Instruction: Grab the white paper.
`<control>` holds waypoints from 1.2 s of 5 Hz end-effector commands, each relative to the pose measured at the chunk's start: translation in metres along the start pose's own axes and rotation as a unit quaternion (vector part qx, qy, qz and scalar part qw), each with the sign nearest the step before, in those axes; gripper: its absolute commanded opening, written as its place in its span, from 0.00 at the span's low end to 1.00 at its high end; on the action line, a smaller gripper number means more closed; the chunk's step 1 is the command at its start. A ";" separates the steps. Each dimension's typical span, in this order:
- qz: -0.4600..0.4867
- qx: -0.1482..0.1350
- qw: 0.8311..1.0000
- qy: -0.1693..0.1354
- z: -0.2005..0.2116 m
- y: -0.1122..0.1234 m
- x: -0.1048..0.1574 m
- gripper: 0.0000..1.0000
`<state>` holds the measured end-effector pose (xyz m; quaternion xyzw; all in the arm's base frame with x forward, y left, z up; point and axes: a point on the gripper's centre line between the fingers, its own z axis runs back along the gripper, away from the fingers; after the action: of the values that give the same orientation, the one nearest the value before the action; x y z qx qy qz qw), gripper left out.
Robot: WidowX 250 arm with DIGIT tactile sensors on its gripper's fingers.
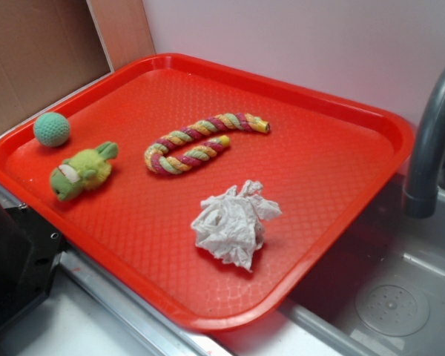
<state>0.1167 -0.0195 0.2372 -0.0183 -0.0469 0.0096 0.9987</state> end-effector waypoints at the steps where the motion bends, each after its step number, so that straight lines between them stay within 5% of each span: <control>1: 0.000 0.000 1.000 0.000 0.000 0.000 0.000 1.00; 2: -0.124 -0.017 0.992 -0.010 -0.045 -0.049 0.015 1.00; 3: -0.244 -0.064 0.967 -0.035 -0.078 -0.085 0.021 1.00; 6: -0.522 -0.036 0.852 -0.020 -0.170 -0.122 0.042 1.00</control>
<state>0.1828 -0.1404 0.0650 -0.0275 -0.0450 -0.5099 0.8586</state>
